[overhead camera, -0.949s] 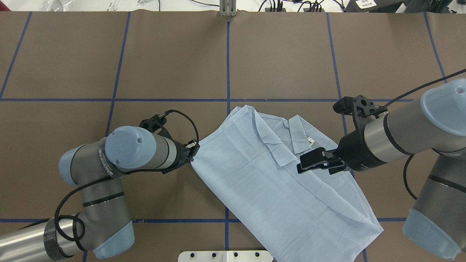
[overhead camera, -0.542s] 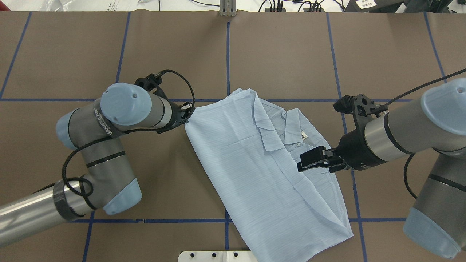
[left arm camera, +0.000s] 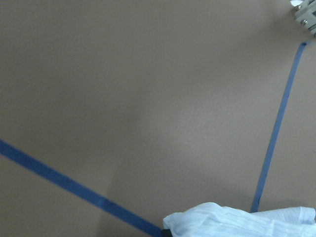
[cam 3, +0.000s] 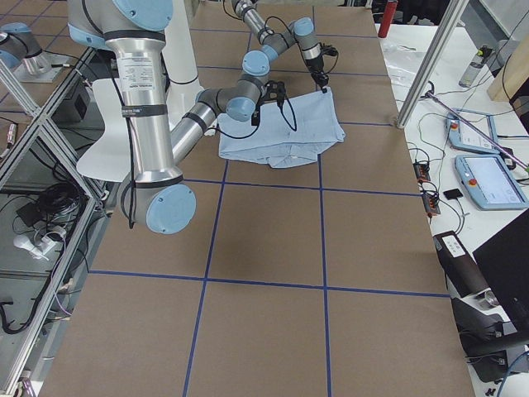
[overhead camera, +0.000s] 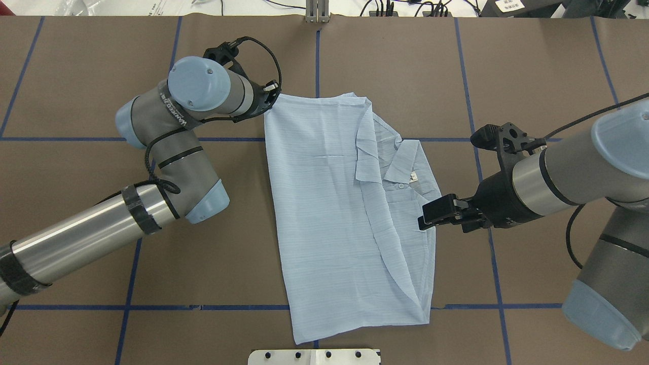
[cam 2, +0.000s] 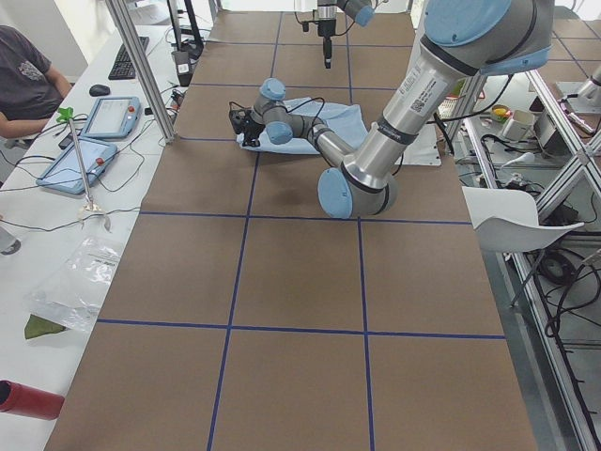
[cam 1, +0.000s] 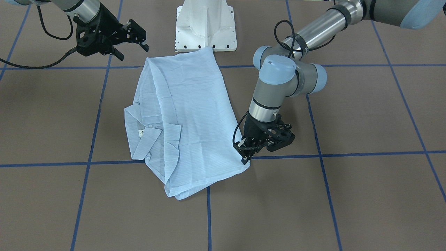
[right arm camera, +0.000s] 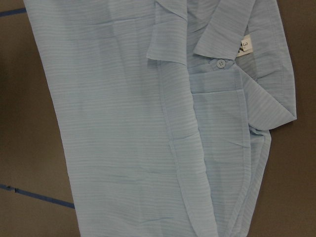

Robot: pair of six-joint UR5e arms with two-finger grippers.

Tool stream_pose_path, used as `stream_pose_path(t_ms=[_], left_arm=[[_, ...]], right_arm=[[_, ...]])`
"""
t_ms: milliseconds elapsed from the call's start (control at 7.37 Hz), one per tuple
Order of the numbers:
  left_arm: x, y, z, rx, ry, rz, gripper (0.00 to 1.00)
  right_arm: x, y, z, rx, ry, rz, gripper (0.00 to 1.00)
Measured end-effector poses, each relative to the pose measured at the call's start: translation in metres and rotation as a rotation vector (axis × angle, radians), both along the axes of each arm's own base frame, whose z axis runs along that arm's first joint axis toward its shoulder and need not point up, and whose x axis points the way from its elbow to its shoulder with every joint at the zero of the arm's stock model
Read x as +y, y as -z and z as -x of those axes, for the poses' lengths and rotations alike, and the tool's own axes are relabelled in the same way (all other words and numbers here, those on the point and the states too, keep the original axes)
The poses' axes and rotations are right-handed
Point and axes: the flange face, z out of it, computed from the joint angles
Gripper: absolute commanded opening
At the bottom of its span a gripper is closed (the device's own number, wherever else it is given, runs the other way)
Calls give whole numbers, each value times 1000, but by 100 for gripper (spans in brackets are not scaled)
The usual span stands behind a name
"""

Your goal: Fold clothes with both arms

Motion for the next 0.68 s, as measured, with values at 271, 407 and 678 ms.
stream_pose_path(t_ms=[271, 407, 678], left_arm=[[-45, -4, -1, 21, 77, -82, 0], [-61, -4, -4, 23, 111, -125, 0], [-77, -10, -11, 38, 139, -171, 0]], right_arm=[[-6, -1, -5, 1, -14, 3, 100], [-9, -2, -7, 2, -20, 5, 100], [-13, -6, -8, 8, -27, 9, 100]])
